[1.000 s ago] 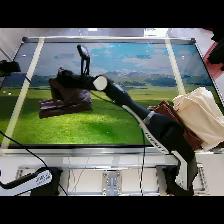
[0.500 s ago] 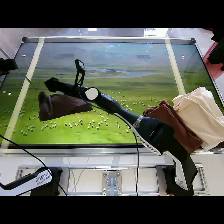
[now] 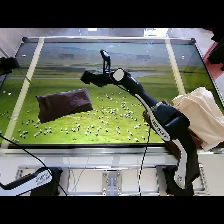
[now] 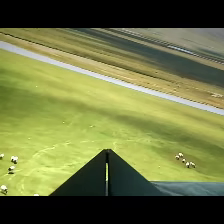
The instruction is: Fold the shirts.
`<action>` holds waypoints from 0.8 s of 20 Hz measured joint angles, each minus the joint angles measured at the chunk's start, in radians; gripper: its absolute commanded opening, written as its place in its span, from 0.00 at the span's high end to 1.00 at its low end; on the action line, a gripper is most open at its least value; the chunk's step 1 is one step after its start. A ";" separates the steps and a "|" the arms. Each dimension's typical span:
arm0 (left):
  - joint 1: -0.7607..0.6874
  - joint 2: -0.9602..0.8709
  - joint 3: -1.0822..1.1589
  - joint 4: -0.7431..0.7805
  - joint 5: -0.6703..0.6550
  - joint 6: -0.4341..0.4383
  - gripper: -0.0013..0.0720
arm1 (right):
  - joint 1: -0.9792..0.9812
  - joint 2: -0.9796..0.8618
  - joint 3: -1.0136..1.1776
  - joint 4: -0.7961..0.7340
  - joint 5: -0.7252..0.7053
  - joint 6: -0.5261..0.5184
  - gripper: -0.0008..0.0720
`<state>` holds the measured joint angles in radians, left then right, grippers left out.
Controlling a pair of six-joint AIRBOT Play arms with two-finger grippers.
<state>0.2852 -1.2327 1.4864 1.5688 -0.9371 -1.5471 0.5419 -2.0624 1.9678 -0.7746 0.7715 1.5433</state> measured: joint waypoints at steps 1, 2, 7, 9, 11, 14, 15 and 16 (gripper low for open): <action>0.000 0.000 0.000 -0.001 0.000 0.002 0.65 | -0.010 -0.021 -0.008 0.006 0.034 0.010 0.06; 0.000 0.000 0.000 -0.004 0.001 0.010 0.49 | -0.015 -0.047 -0.014 0.030 0.060 0.010 0.06; 0.000 0.000 0.000 -0.008 0.002 0.050 0.47 | -0.001 -0.153 -0.027 0.212 0.064 -0.055 0.06; 0.000 0.000 0.000 -0.008 0.013 0.055 0.47 | 0.012 -0.171 -0.027 0.262 0.041 -0.071 0.12; 0.000 0.000 0.000 -0.013 0.027 0.058 0.47 | 0.026 -0.182 -0.025 0.299 0.018 -0.081 0.15; 0.000 0.000 0.000 -0.026 0.042 0.061 0.47 | 0.046 -0.201 -0.013 0.340 -0.016 -0.088 0.22; 0.000 0.000 0.000 -0.027 0.047 0.062 0.47 | 0.052 -0.206 -0.010 0.352 -0.026 -0.090 0.43; 0.000 0.000 0.000 -0.030 0.047 0.063 0.47 | 0.058 -0.211 -0.008 0.360 -0.034 -0.092 0.76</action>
<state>0.2852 -1.2327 1.4864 1.5387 -0.8902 -1.4837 0.5995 -2.2730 1.9594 -0.4145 0.7380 1.4517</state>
